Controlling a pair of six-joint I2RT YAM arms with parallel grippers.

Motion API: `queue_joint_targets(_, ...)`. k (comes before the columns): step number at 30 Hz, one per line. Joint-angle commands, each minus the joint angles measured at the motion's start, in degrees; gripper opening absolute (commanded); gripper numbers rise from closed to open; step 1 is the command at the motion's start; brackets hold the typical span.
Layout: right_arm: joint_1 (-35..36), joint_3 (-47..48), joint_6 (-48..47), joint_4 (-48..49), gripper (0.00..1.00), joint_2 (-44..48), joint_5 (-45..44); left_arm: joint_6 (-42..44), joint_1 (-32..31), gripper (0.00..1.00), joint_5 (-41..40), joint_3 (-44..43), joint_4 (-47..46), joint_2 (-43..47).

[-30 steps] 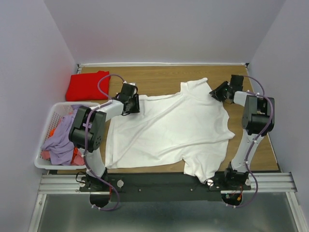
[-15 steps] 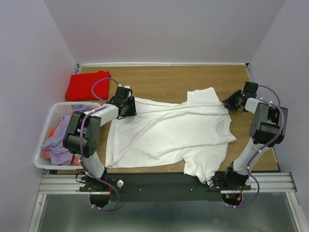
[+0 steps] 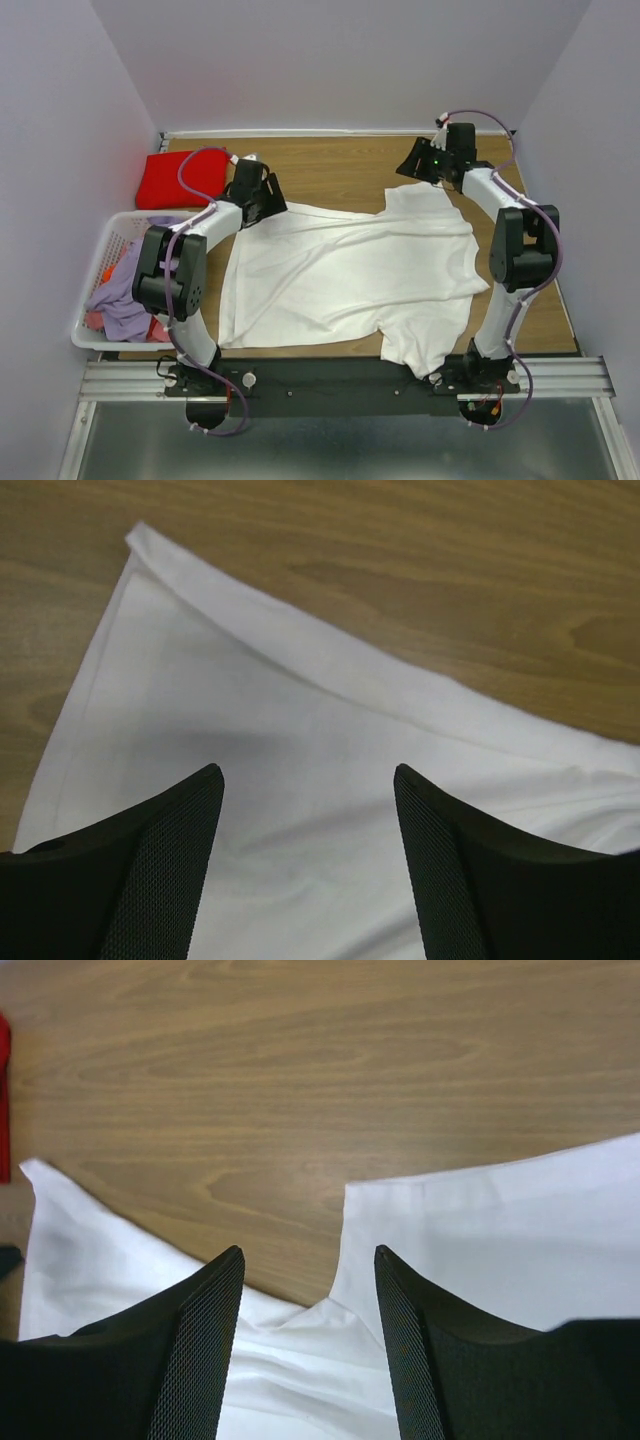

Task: Fold and stack the t-shirts
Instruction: Flatten the tshirt out

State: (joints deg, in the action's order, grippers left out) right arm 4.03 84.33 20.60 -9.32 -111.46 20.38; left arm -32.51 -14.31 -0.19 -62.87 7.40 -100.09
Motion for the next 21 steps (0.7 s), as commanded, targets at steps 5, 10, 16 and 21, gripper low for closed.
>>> queue_joint_targets(5, 3.17, -4.95, 1.26, -3.51, 0.64, 0.17, 0.2, -8.88, 0.42, 0.84, -0.08, -8.58, -1.51, -6.25)
queue_joint_targets(10, 3.26, -9.36, 3.39, -3.51, 0.77, 5.36, -0.16, -11.25, 0.42, 0.85, -0.08, -11.22, 0.77, -9.85)
queue_joint_targets(16, 3.35, -13.75, 2.78, -3.69, 0.79, 13.72, -2.89, -13.28, 0.51, 0.83, -0.96, -11.57, 1.92, -10.83)
queue_joint_targets(21, 3.35, -16.83, 2.34, -4.21, 0.99, 18.11, -5.09, -13.98, 0.42, 0.83, -1.05, -10.96, 1.13, -11.17)
